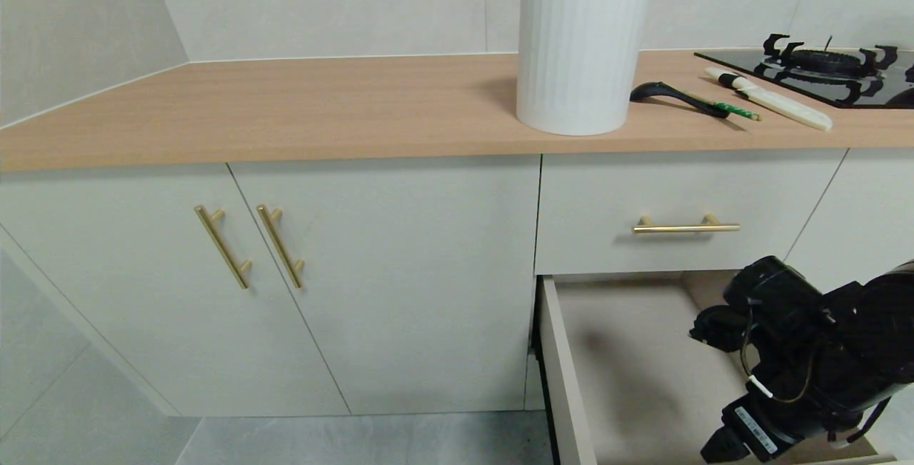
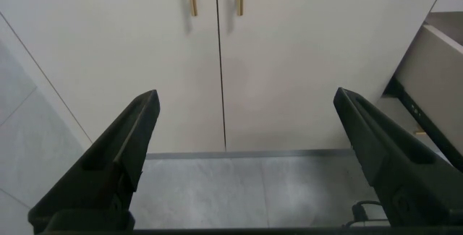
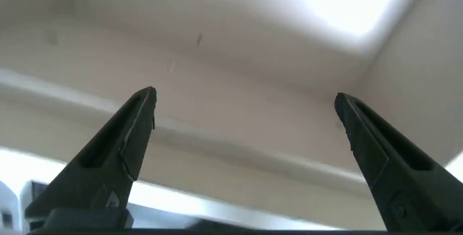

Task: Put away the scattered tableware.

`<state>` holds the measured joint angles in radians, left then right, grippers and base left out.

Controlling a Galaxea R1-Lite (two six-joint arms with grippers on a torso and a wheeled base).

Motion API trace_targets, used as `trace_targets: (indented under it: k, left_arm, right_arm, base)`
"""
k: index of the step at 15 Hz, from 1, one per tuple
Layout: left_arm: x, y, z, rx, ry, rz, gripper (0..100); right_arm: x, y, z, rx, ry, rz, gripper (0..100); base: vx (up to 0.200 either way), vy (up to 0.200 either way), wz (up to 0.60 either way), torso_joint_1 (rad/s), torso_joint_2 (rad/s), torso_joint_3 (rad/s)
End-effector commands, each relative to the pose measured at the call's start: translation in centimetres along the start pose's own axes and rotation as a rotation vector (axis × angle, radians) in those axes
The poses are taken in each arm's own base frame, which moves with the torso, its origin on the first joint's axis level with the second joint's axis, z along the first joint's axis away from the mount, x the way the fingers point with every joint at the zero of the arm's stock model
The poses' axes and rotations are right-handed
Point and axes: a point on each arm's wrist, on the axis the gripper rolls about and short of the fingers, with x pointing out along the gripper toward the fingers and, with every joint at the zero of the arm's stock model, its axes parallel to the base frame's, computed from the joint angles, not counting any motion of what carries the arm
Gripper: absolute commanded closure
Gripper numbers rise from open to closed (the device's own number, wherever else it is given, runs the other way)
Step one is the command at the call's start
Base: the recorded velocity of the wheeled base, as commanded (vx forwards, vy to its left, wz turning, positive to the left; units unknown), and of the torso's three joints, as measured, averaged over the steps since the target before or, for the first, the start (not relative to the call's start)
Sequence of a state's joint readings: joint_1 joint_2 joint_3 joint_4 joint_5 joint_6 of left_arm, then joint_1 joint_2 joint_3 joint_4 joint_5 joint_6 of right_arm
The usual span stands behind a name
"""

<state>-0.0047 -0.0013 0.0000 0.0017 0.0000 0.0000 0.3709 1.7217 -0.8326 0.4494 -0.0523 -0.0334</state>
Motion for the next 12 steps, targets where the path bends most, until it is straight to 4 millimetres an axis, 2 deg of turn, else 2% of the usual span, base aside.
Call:
trace_targets:
  k: [1, 6, 9, 10, 12]
  left_arm:
    - [0.0, 0.0, 0.0, 0.0, 0.001, 0.0, 0]
    - [0.0, 0.0, 0.0, 0.0, 0.001, 0.0, 0]
    - [0.0, 0.0, 0.0, 0.0, 0.001, 0.0, 0]
    - [0.0, 0.0, 0.0, 0.0, 0.001, 0.0, 0]
    - [0.0, 0.0, 0.0, 0.0, 0.001, 0.0, 0]
  right_arm:
    - [0.4, 0.7, -0.5, -0.05, 0.068, 0.007, 0]
    - [0.3, 0.8, -1.0, -0.077, 0.114, 0.009, 0]
    - [-0.9, 0.6, 0.6, -0.004, -0.016, -0.003, 0]
    - [-1.7, 0.5, 1.1, 0.047, -0.071, -0.004, 0]
    - [-6.9, -0.8, 2.7, 0.145, -0.311, 0.011, 0]
  base:
    - [0.0, 0.0, 0.0, 0.0, 0.0, 0.0]
    - [0.0, 0.0, 0.0, 0.0, 0.0, 0.0]
    - [0.0, 0.0, 0.0, 0.0, 0.0, 0.0]
    - [0.0, 0.0, 0.0, 0.0, 0.0, 0.0]
    - [0.0, 0.0, 0.0, 0.0, 0.0, 0.0]
